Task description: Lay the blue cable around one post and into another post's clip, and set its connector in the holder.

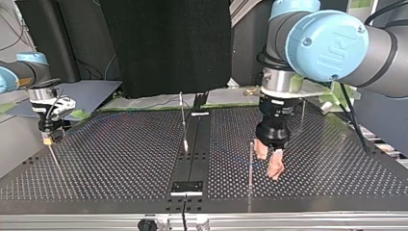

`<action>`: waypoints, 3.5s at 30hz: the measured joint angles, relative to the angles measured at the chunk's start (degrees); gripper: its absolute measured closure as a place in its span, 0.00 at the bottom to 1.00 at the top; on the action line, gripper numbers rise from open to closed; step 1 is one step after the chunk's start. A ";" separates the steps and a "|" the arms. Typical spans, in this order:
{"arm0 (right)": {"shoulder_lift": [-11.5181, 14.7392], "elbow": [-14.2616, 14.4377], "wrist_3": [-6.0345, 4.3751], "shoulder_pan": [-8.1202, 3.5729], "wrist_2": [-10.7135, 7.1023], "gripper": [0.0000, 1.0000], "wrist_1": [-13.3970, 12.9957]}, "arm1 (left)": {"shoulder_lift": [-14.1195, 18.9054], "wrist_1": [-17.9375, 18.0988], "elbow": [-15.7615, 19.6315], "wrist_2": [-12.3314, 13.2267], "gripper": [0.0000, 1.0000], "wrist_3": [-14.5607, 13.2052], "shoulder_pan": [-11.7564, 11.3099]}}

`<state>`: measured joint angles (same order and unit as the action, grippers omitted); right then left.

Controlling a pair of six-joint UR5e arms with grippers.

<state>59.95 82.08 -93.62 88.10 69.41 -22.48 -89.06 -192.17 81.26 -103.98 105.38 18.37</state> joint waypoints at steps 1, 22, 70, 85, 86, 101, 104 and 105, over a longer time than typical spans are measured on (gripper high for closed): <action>0.00 0.00 0.00 0.00 0.00 0.00 0.00 | 0.00 -0.55 0.17 0.30 0.02 -0.52 0.05; 0.00 0.00 0.00 0.00 0.00 0.00 0.00 | 0.00 -6.27 3.78 6.02 0.02 -11.30 0.09; 0.00 0.00 0.00 0.00 0.00 0.00 0.00 | 0.02 -5.42 3.80 -0.90 0.02 -6.76 -0.95; 0.00 0.00 0.00 0.00 0.00 0.00 0.00 | 0.02 -5.49 3.97 -0.99 0.02 -6.78 -0.59; 0.00 0.00 0.00 0.00 0.00 0.00 0.00 | 0.03 -5.50 4.07 -1.01 0.02 -6.80 -0.56; 0.00 0.00 0.00 0.00 0.00 0.00 0.00 | 4.72 -0.42 10.20 2.76 0.02 -7.14 1.83; 0.00 0.00 0.00 0.00 0.00 0.00 0.00 | 5.01 0.87 11.52 4.05 0.02 -5.98 2.54; 0.00 0.01 0.00 0.00 0.00 0.00 0.00 | 4.94 1.31 11.94 4.49 0.02 -5.75 2.69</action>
<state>59.95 82.09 -93.62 88.10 69.41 -22.48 -84.12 -190.87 93.20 -99.50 99.63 21.07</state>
